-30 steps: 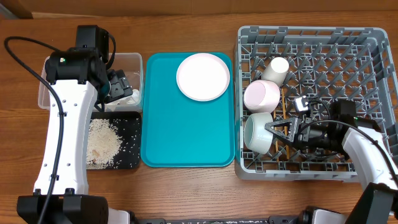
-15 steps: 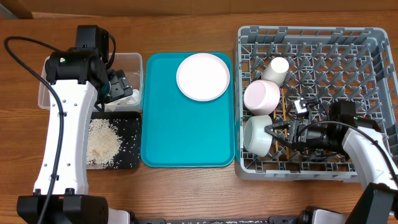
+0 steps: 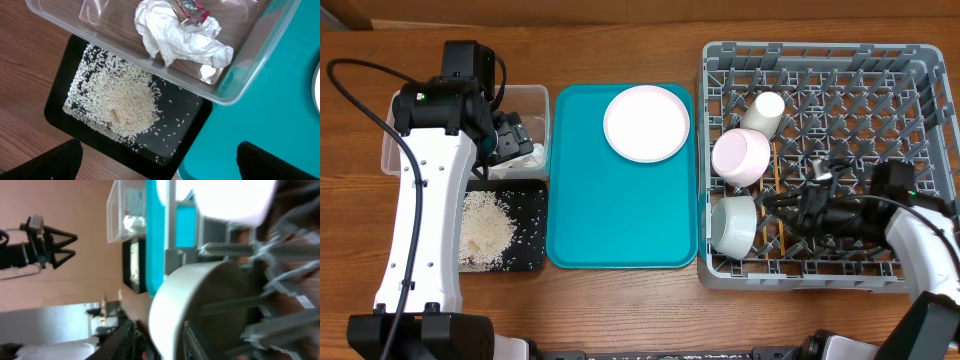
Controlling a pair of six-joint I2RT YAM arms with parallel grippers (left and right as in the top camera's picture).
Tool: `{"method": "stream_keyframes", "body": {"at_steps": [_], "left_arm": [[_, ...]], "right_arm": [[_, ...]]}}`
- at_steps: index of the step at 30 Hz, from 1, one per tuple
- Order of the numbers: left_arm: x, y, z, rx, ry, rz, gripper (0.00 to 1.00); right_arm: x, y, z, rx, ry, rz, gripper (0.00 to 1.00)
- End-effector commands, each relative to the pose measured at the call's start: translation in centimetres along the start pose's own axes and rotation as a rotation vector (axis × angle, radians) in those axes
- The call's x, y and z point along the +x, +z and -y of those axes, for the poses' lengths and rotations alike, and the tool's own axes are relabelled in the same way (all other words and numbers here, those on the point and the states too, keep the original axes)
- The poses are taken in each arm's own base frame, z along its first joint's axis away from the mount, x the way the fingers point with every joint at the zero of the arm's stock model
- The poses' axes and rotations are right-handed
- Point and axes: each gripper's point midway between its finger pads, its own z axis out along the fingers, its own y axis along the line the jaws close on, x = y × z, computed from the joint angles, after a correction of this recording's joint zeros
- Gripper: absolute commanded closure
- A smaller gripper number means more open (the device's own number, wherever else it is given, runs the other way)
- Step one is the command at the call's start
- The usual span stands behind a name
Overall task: Sort waste into correct bins and load items into the dishwasher
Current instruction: 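Lower the white bowl into the rack front and release it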
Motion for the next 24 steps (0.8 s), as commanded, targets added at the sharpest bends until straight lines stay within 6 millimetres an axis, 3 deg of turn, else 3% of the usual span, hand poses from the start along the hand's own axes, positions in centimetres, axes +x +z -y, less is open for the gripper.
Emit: {"method": "stream_keyframes", "body": {"at_steps": [1,5,8,11,15,19,24], "left_arm": [[-0.4,-0.4,-0.2,-0.006,-0.009,0.02,0.0],[-0.4,-0.4,-0.2,-0.006,-0.01,0.02,0.0],[-0.4,-0.4,-0.2,-0.006,-0.009,0.02,0.0],[-0.4,-0.4,-0.2,-0.006,-0.01,0.02,0.0],[-0.4,-0.4,-0.2,-0.006,-0.01,0.02,0.0],[-0.4,-0.4,-0.2,-0.006,-0.01,0.02,0.0],[-0.4,-0.4,-0.2,-0.006,-0.01,0.02,0.0]], "right_arm": [[-2.6,-2.1,1.9,0.188,0.047,0.061,0.65],[-4.4,-5.1,4.1,0.481,0.16,0.107,0.67],[-5.5,-6.3,2.2,0.537,0.149,0.116,0.73],[-5.8,-6.2,-0.6,0.531,0.112,0.089,0.84],[-3.8,-4.0,-3.2,0.518,0.059,-0.011,0.91],[-0.5,-0.3,-5.0,0.512,-0.019,-0.174,0.96],[1.9,2.6,-4.9,0.672,-0.046,-0.241,0.96]]}}
